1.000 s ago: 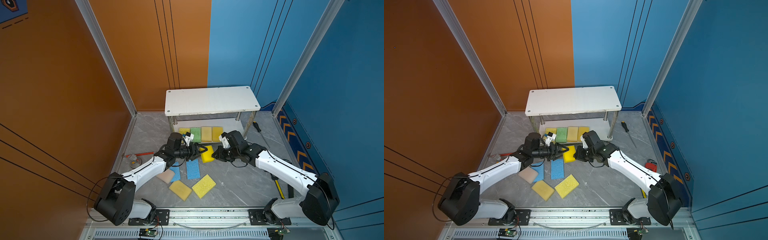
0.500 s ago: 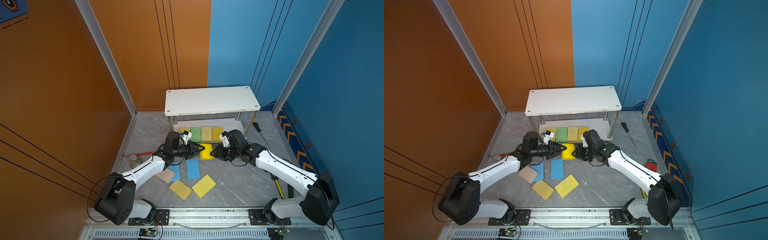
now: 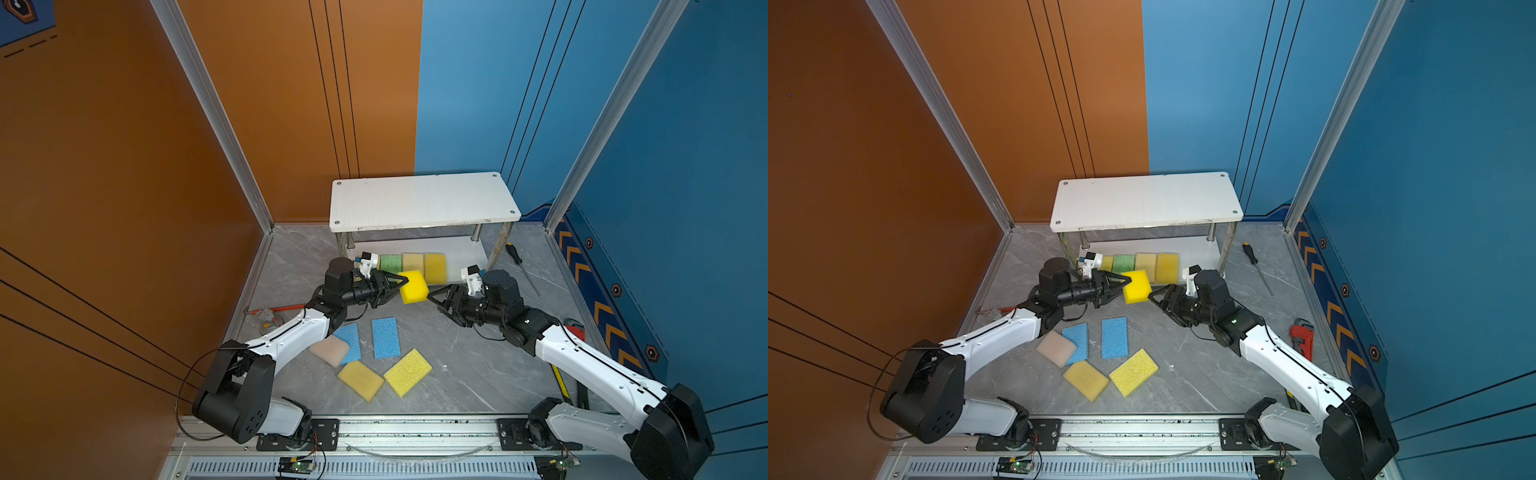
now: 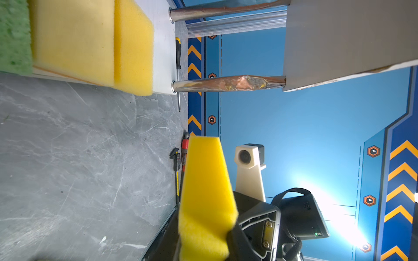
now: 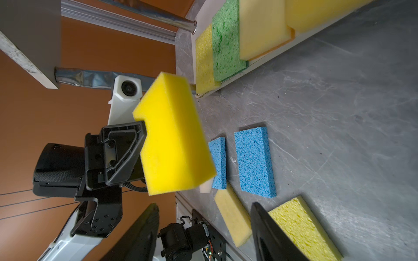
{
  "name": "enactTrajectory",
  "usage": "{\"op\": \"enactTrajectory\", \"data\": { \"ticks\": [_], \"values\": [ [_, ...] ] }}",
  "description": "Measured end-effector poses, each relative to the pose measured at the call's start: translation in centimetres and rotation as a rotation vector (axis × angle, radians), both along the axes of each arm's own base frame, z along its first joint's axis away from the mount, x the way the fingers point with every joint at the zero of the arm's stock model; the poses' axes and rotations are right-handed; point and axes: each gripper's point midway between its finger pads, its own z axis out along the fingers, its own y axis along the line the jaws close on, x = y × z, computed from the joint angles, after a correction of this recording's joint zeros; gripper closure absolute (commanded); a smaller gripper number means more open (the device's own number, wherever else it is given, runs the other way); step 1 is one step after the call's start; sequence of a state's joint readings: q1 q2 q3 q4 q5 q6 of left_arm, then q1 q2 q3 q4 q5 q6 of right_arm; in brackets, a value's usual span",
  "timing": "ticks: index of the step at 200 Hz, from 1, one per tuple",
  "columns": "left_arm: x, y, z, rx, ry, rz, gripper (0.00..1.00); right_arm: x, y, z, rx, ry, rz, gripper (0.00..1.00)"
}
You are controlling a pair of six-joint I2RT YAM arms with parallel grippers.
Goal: Place and organize the cleaning sponges onto the shelf
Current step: 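Grip the bright yellow sponge with the left gripper while the right holds it, then carry the bright yellow sponge to the shelf with the right gripper while the left withdraws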
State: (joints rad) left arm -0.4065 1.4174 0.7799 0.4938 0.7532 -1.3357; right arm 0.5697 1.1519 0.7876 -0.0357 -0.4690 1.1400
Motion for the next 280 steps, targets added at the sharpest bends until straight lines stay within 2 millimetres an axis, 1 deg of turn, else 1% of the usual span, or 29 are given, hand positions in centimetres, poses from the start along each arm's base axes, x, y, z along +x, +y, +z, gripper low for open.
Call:
{"op": "enactTrajectory", "data": {
  "ticks": [31, 45, 63, 100, 131, 154, 178, 192, 224, 267, 272, 280],
  "values": [
    [0.4, -0.2, 0.9, -0.045, -0.002, 0.008, 0.73, 0.7, 0.6, 2.1, 0.078, -0.045, -0.012, 0.33],
    [0.5, -0.2, 1.4, -0.062, -0.007, 0.011, 0.73, 1.1, 0.9, 2.6, 0.103, -0.058, -0.016, 0.33],
    [0.6, -0.2, 2.0, -0.083, -0.018, 0.013, 0.73, 1.7, 1.2, 2.7, 0.122, -0.061, -0.022, 0.33],
    [0.6, -0.5, 2.8, -0.11, -0.03, 0.016, 0.73, 2.3, 1.8, 2.1, 0.129, -0.046, -0.021, 0.35],
    [0.0, -1.2, 3.1, -0.119, -0.038, 0.001, 0.73, 2.7, 2.2, 2.6, 0.146, -0.061, -0.02, 0.42],
    [-0.3, -1.6, 2.9, -0.118, -0.035, -0.004, 0.73, 2.9, 2.3, 3.0, 0.163, -0.066, -0.024, 0.49],
    [-0.2, -1.5, 2.8, -0.116, -0.035, 0.007, 0.73, 3.2, 2.3, 3.4, 0.175, -0.08, -0.029, 0.58],
    [-0.1, -1.4, 2.9, -0.117, -0.038, 0.016, 0.73, 3.3, 2.2, 3.6, 0.179, -0.082, -0.032, 0.6],
    [-0.2, -1.2, 2.5, -0.113, -0.036, 0.036, 0.73, 3.1, 2.1, 3.9, 0.188, -0.087, -0.034, 0.7],
    [-0.4, -1.5, 2.3, -0.11, -0.033, 0.037, 0.73, 2.6, 1.6, 4.0, 0.196, -0.089, -0.044, 0.7],
    [-0.4, -1.5, 2.3, -0.11, -0.033, 0.036, 0.72, 2.5, 1.6, 4.0, 0.196, -0.089, -0.044, 0.7],
    [-0.4, -1.5, 2.3, -0.11, -0.033, 0.038, 0.66, 2.5, 1.5, 4.0, 0.197, -0.09, -0.045, 0.71]
  ]
}}
